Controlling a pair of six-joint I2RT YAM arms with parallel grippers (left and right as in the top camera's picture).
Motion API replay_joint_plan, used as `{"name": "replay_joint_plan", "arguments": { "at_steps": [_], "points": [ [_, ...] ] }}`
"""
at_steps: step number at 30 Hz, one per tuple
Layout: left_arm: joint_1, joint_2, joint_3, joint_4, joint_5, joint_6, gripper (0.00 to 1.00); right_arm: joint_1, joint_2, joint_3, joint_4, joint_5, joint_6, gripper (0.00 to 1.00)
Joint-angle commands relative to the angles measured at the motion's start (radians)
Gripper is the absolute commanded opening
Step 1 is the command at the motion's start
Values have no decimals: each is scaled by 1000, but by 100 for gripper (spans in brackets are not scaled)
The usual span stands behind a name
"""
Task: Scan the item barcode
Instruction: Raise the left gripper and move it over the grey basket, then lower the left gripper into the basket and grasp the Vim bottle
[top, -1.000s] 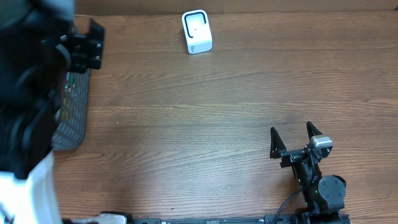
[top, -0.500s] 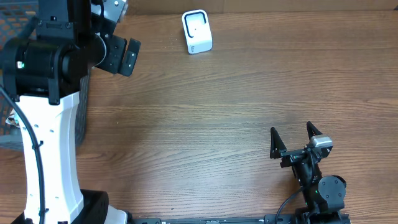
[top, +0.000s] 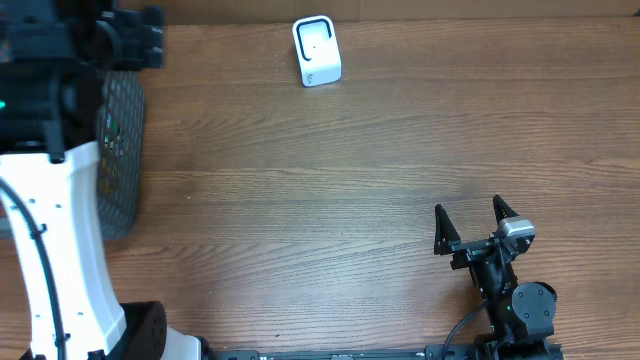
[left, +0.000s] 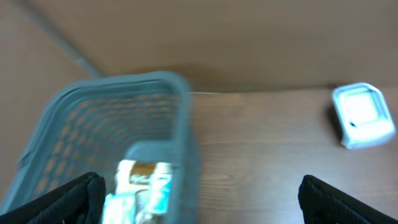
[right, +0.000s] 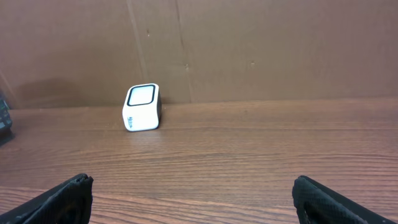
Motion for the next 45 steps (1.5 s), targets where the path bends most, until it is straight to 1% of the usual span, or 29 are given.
{"name": "replay_joint_plan", "arguments": {
  "at_steps": [1,3,7,10,14,18,22,25,30,40,45],
  "points": [
    [128,-5,13,10,32,-106,100,-3,-8,-11,6,5,-8,100],
    [208,-3,13,7,114,-106,99,-3,-8,-11,6,5,-8,100],
    [346,18,13,-26,204,-106,100,-3,-8,-11,6,5,-8,100],
    [426,50,13,-106,228,-108,99,-3,-8,-11,6,5,-8,100],
    [479,119,13,-246,224,-106,100,-3,-8,-11,6,5,-8,100],
    [485,222,13,-348,218,-56,100,-3,-8,-11,6,5,-8,100],
    [485,333,13,-407,218,-56,100,-3,-8,-11,6,5,-8,100],
    [484,432,13,-460,218,-31,100,-3,-8,-11,6,5,-8,100],
    [484,523,13,-461,219,-31,100,-3,-8,-11,6,5,-8,100],
    [484,615,9,-460,218,-31,100,-3,-8,-11,6,5,-8,100],
    [478,639,8,-459,223,-35,95,-3,-8,-11,6,5,-8,100]
  ]
}}
